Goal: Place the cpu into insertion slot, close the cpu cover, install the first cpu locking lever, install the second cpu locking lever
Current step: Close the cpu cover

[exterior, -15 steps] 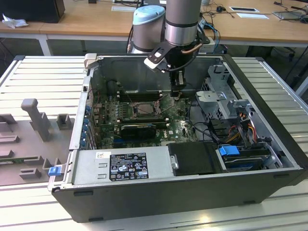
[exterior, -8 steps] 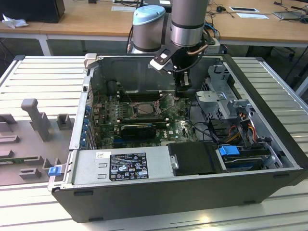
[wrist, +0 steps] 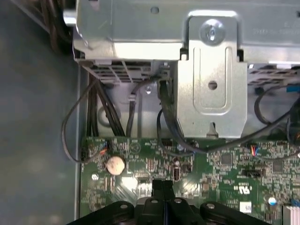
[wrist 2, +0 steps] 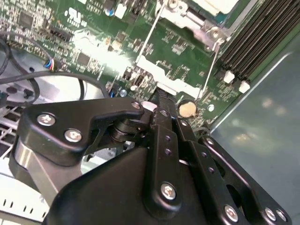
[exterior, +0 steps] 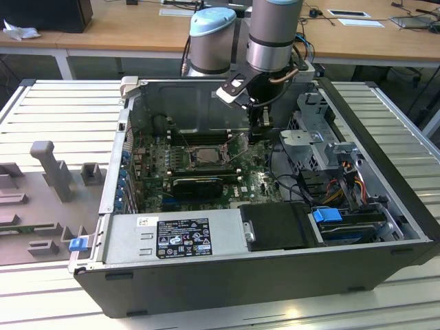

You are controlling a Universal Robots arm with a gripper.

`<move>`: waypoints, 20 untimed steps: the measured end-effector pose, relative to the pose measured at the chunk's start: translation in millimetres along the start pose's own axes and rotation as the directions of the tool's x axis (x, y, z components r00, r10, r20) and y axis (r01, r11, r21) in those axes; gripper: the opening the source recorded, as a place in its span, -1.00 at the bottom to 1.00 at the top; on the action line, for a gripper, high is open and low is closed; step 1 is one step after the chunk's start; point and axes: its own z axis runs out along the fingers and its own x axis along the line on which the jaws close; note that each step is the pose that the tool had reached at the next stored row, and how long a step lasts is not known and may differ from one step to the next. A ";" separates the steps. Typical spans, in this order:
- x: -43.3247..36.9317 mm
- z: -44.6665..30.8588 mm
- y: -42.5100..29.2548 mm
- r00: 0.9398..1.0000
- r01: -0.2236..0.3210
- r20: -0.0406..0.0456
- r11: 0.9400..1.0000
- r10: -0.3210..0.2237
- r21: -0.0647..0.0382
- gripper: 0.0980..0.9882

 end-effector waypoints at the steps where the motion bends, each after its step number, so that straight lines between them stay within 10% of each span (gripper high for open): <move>1: 0.0 -0.3 0.0 1.000 0.000 0.000 1.000 0.000 0.008 -0.98; 5: 0.0 -1.1 0.0 1.000 0.000 -0.001 0.999 0.000 0.035 -0.98; 20: 0.1 -1.3 -8.4 1.000 0.000 -0.001 0.999 0.000 0.033 -0.98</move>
